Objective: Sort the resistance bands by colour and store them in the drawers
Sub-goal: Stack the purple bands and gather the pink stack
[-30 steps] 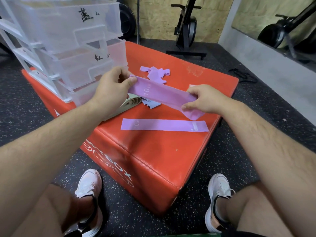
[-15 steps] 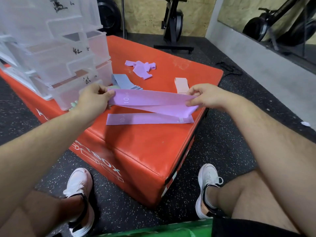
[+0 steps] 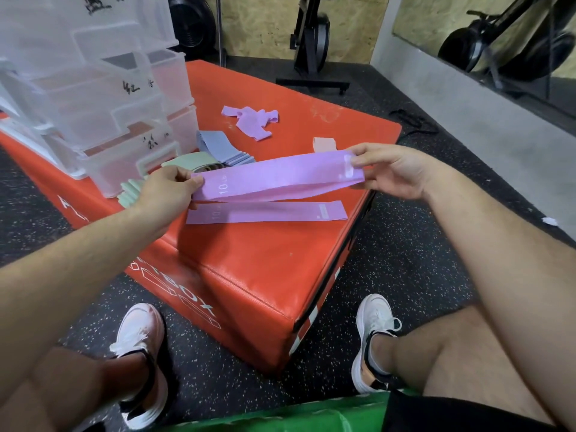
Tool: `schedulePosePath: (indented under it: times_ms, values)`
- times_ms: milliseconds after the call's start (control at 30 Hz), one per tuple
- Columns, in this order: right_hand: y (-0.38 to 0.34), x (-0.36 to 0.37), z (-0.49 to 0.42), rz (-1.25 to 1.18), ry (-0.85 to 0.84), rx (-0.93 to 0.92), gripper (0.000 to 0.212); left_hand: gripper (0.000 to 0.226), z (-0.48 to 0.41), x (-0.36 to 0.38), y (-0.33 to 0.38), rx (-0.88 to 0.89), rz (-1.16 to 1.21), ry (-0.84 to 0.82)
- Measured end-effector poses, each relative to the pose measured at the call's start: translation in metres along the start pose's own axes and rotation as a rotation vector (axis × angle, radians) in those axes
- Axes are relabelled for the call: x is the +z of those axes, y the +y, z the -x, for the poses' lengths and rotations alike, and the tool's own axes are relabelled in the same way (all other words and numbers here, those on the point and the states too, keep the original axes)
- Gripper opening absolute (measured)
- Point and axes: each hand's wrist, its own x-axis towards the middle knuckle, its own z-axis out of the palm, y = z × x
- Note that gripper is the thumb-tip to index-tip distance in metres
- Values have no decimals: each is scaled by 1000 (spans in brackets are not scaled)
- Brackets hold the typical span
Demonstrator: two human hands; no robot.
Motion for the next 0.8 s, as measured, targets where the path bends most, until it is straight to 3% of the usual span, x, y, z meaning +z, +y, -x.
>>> schedulePosePath:
  times_ms: [167,467,667,800]
  values:
    - [0,7,-2,142,126,10,17,17,-1,-3,-1,-6,10,9]
    - [18,18,-13,374,278,109,45,12,-1,-6,-10,-3,-171,-5]
    - [41,25,-24,601,310,112,24,28,5,-5,-23,62,-380,18]
    - [50,27,-30,698,304,137,16,20,8,-3,-21,137,-449,-22]
